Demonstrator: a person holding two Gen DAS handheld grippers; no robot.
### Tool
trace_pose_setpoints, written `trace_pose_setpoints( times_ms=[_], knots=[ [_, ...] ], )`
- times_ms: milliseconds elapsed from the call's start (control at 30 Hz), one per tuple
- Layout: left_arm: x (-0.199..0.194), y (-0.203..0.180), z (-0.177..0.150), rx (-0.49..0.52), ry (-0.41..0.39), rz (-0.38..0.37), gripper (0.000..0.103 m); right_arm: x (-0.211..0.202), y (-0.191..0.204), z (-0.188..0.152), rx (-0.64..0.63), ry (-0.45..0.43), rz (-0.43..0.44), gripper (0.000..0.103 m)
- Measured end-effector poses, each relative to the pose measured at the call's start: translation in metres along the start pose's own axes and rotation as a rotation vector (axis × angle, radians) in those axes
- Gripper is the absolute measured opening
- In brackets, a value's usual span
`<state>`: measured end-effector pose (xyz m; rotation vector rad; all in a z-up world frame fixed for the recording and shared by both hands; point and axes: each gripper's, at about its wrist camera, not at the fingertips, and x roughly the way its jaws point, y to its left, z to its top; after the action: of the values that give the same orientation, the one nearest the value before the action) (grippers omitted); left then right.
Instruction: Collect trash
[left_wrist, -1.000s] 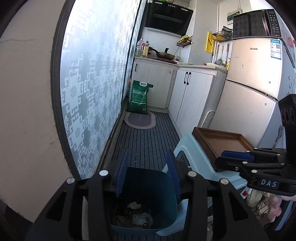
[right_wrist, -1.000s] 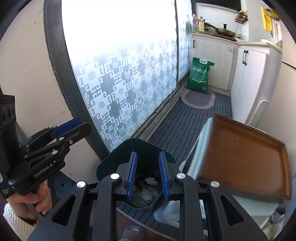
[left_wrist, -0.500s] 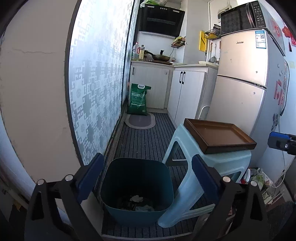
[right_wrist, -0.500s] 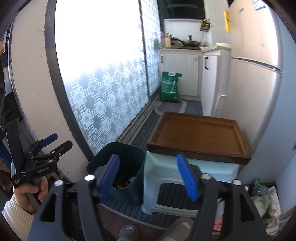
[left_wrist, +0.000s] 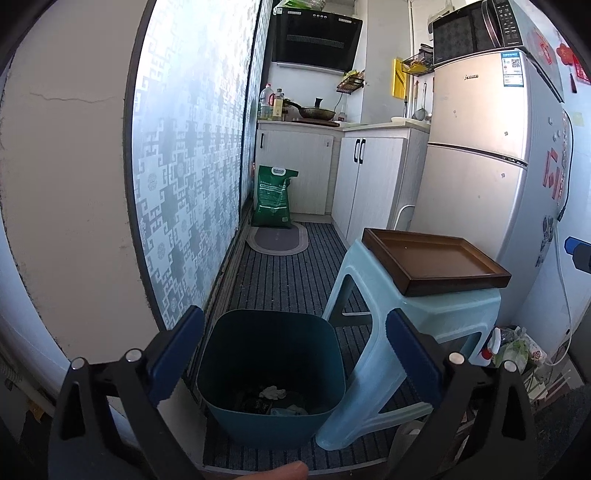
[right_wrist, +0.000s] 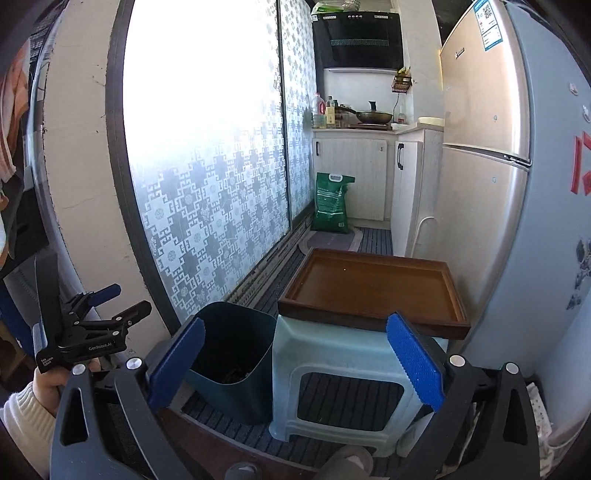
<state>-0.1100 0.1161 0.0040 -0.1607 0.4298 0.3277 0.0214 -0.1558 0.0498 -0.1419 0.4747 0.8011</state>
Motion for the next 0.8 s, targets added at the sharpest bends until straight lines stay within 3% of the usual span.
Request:
trace_pose_setpoints(
  times_ms=[167,467,800],
  knots=[
    [0.001,-0.002,0.0,0.005,0.003,0.027,0.1,-0.007,-0.005,-0.001,0.025,-0.028,0.008,0.1],
    [0.011,0.0,-0.001,-0.015,0.066,0.1,0.1,-0.004,-0.008,-0.001,0.056,-0.005,0.01,0.1],
    [0.011,-0.003,-0.001,-0.009,0.071,0.074,0.1,-0.003,-0.006,0.0,0.062,0.0,0.015,0.1]
  ],
)
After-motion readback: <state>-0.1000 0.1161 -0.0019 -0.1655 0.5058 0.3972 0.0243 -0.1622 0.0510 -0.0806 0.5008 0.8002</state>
